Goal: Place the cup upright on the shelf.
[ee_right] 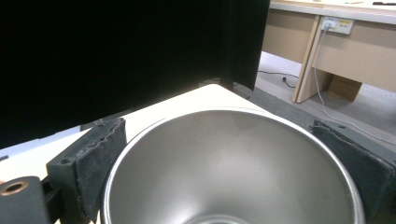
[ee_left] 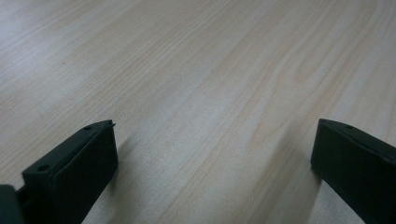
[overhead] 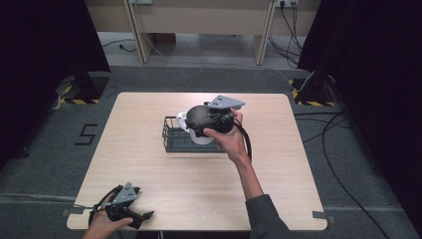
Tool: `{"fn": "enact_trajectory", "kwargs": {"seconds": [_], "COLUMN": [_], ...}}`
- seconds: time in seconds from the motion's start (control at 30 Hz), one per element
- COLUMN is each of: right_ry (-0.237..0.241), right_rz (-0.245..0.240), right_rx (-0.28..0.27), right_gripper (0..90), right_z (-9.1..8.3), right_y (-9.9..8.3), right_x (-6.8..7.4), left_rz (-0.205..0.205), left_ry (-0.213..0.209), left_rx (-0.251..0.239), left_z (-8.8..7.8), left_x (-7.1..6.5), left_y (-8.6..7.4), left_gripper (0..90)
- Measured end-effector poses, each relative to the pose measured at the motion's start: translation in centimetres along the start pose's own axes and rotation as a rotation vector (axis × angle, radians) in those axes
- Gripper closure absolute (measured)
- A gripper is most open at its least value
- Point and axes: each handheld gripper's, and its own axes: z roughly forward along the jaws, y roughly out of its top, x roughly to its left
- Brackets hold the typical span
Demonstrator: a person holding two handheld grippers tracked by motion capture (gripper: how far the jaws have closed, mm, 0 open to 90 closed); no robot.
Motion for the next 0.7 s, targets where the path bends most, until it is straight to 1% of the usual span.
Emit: {"fn": "enact_trajectory", "kwargs": {"seconds": [0.1, 0.13, 0.17, 0.33, 0.37, 0.4, 0.63, 0.7], "right_ry": [-0.007, -0.012, -0.012, -0.023, -0.023, -0.024, -0.024, -0.026], "right_rz": [0.002, 0.003, 0.003, -0.007, -0.007, -0.006, -0.022, -0.018], "right_rx": [0.002, 0.003, 0.003, 0.014, 0.014, 0.017, 0.040, 0.043], "right_gripper": [6.4, 6.4, 6.4, 6.4, 6.4, 6.4, 6.4, 6.4], "right_z": [0.5, 0.8, 0.8, 1.9, 1.9, 2.1, 3.3, 3.6], "right_y": [0.2, 0.3, 0.3, 0.6, 0.6, 0.7, 0.1, 0.0], "right_x": [-0.6, -0.8, -0.8, -1.7, -1.7, -1.8, -2.7, -2.9], "left_rz": [0.001, 0.000, 0.001, 0.001, 0.001, 0.000, 0.002, 0.002], "left_ry": [-0.003, 0.001, -0.003, 0.001, -0.003, 0.000, -0.003, -0.003], "left_rx": [0.005, -0.001, 0.005, -0.001, 0.004, -0.001, 0.004, 0.004], "left_z": [0.0, 0.0, 0.0, 0.0, 0.0, 0.0, 0.0, 0.0], "left_x": [0.0, 0.0, 0.0, 0.0, 0.0, 0.0, 0.0, 0.0], "left_y": [0.0, 0.0, 0.0, 0.0, 0.0, 0.0, 0.0, 0.0], "left_gripper": [0.0, 0.0, 0.0, 0.0, 0.0, 0.0, 0.0, 0.0]}}
